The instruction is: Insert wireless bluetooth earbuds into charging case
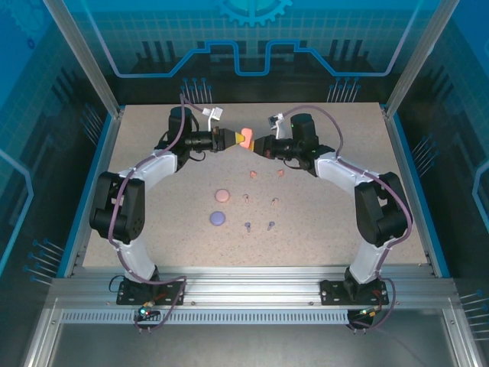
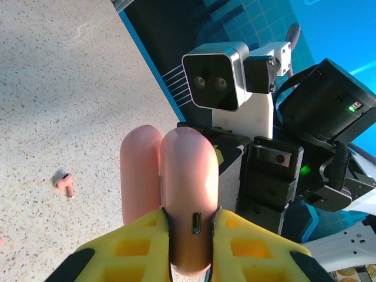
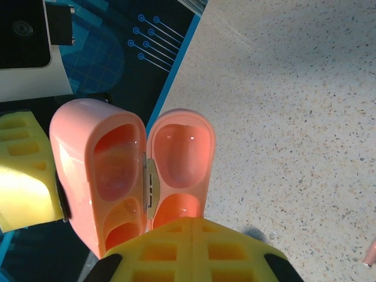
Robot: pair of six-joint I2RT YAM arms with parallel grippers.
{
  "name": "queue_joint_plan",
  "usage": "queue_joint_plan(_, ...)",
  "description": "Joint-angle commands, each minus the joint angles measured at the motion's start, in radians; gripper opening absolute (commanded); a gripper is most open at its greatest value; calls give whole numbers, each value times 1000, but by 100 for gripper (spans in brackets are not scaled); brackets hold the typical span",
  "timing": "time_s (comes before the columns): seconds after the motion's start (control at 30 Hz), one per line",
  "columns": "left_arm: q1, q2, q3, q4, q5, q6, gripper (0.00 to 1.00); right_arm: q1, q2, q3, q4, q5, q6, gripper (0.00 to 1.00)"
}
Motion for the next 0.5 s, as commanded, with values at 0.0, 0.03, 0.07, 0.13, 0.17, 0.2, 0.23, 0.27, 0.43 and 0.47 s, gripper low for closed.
queue_joint_plan(0.0,-15,7,-20,66,18,-24,0,24,11,31,5,5,6,4)
queue_joint_plan(0.03,-14,9,-21,71,16,-30,0,24,12,31,2,13,8,16)
queue_joint_plan(0.07,-15,11,-21,74,16,-32,0,24,12,30,3,20,10,19)
queue_joint_plan(0.13,-15,15,-22,87,16,-41,0,24,18,31,10,27,16,21)
queue_joint_plan(0.17,-15,17,-22,89,16,-44,0,24,22,33,11,30,18,21)
queue_joint_plan(0.2,-14,19,-24,93,15,-46,0,23,28,34,14,36,23,26)
queue_joint_plan(0.23,-15,22,-29,102,13,-50,0,21,34,34,18,43,26,28)
queue_joint_plan(0.27,-15,25,-34,109,11,-54,0,20,41,38,21,47,29,28)
queue_joint_plan(0.43,-15,58,-69,193,-7,-105,0,10,115,60,89,38,83,9)
queue_joint_plan(0.47,-15,67,-75,211,-13,-117,0,9,127,65,89,35,89,4)
